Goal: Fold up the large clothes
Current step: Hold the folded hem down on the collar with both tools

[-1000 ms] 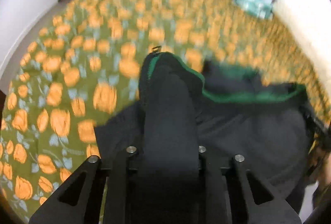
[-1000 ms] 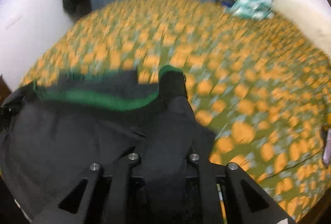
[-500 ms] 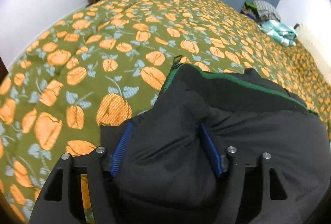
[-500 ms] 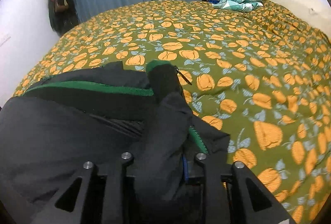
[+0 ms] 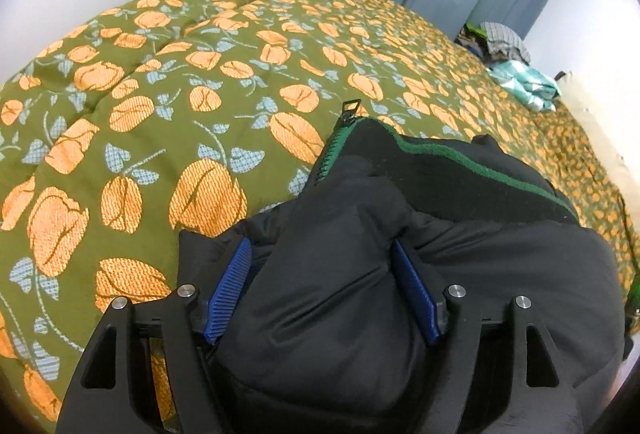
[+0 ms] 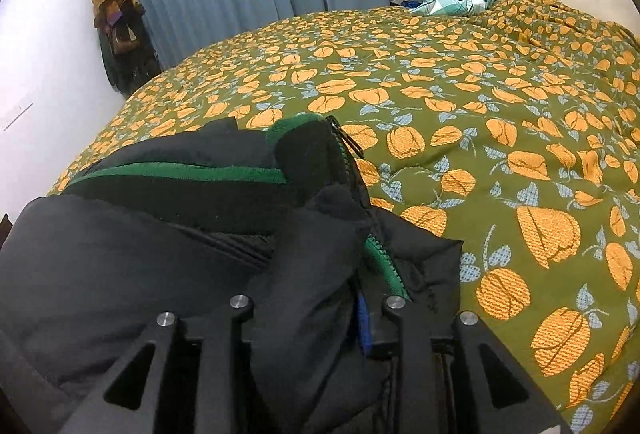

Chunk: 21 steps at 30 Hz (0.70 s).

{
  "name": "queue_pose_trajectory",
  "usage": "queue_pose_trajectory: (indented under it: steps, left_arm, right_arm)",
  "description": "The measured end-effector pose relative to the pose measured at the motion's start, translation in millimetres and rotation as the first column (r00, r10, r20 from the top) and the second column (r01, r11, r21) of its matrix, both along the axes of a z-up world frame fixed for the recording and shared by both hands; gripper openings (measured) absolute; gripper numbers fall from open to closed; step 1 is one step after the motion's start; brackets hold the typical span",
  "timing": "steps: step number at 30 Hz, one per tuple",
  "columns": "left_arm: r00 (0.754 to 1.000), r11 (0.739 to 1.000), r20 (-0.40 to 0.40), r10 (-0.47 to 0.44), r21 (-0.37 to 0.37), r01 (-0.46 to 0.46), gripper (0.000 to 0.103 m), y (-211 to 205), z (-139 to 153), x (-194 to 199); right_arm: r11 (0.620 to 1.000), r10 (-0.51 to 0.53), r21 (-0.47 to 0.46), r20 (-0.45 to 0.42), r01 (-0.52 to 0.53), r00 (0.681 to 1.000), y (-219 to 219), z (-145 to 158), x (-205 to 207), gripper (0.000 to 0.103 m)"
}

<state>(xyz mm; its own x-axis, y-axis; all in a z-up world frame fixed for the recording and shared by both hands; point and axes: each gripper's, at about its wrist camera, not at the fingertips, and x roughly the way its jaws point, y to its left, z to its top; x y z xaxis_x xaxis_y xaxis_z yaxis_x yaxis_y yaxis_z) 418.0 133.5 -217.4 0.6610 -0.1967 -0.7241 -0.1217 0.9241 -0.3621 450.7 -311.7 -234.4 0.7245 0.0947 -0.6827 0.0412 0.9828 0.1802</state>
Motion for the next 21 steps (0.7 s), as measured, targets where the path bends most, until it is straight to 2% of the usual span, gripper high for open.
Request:
queue_pose_trajectory:
  steps: [21]
  left_arm:
    - [1.000, 0.999, -0.004, -0.003, -0.046, 0.003, 0.075, 5.1, -7.6, 4.8]
  right_arm:
    - [0.999, 0.001, 0.038, 0.014, -0.002, 1.000, -4.4, -5.1, -2.1, 0.030]
